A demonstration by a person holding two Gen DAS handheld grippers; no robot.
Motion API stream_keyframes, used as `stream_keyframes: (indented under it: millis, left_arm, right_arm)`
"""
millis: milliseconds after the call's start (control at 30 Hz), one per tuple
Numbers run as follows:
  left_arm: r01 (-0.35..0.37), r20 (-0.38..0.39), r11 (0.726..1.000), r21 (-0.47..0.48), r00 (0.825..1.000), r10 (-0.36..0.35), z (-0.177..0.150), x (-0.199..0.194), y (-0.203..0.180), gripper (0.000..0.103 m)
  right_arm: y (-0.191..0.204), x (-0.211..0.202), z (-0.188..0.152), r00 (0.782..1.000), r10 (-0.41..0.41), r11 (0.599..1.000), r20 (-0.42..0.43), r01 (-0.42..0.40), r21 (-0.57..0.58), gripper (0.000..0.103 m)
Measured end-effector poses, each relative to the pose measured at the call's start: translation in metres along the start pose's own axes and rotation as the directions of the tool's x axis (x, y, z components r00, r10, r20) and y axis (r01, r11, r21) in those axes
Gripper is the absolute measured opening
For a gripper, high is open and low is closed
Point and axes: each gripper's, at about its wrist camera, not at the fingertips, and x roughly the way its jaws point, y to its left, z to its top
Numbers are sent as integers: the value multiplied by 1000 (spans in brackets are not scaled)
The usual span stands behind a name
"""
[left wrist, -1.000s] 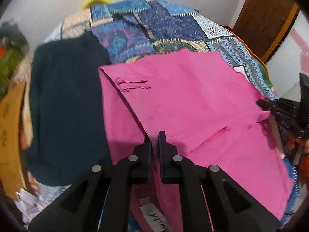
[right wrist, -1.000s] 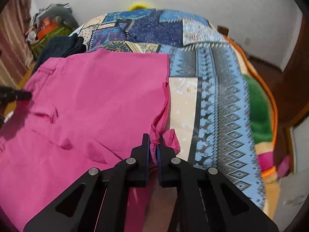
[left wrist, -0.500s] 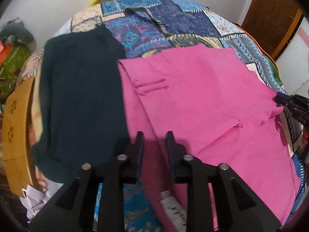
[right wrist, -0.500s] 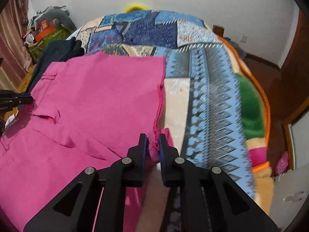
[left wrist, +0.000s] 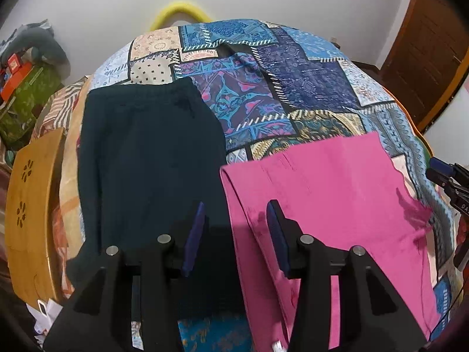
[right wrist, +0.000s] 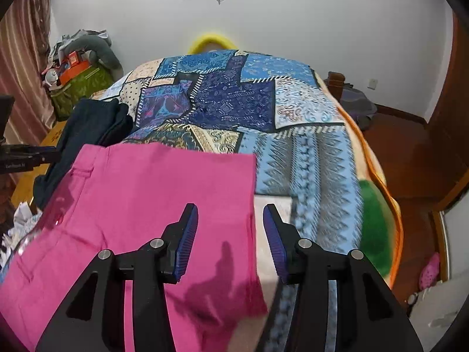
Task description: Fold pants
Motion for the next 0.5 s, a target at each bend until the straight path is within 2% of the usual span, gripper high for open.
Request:
stream_keyframes:
  millis: [200, 367, 500]
  left_arm:
    - [14, -52, 999, -43, 999, -16, 8, 37, 12, 44]
    - [57, -67, 998, -38, 996, -59, 14, 56, 13, 36]
    - [42, -48, 999, -2, 998, -43, 17, 60, 8, 22]
  right_arm:
    - [-7, 45, 19, 998, 8, 999, -58, -7, 33, 43]
    - [-13, 78, 35, 996, -14, 999, -91, 18, 38, 43]
    - [-21, 103, 44, 992, 2, 997, -123, 8, 79, 43]
